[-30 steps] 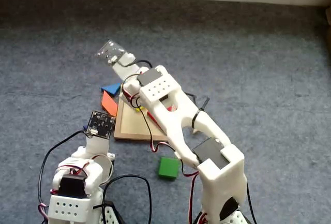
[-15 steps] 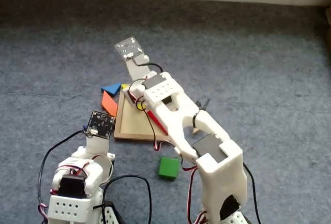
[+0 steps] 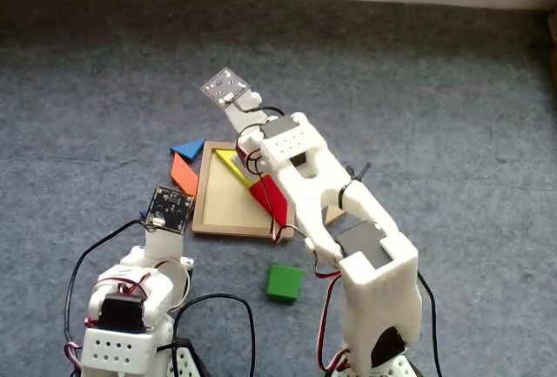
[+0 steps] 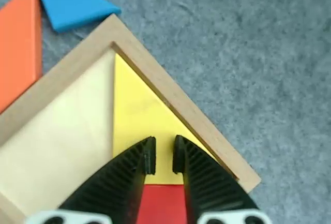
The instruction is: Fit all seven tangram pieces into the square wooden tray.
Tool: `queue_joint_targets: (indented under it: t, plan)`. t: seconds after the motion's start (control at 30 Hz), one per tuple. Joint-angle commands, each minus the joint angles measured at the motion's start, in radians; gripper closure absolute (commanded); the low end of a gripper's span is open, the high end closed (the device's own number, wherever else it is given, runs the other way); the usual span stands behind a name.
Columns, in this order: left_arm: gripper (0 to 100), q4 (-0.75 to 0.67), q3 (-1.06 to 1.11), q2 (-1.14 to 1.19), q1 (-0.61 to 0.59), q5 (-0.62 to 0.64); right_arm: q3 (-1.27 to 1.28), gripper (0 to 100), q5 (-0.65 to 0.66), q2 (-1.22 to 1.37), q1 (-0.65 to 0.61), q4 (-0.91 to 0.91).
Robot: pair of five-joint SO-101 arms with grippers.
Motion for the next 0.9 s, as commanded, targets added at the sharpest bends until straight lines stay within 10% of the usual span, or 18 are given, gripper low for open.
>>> queue_joint_targets:
  t: [0.0,0.67,0.87]
  plan:
    - [100,0.006,0.019,-0.035,0.013,0.011,0.001,92.6,0.015,-0.105,0.028,0.07]
    - [100,0.006,0.019,-0.035,0.013,0.011,0.541,92.2,-0.164,-0.773,0.242,0.228]
    - [100,0.006,0.019,-0.035,0.013,0.011,0.664,76.5,-0.255,-0.776,0.245,0.153]
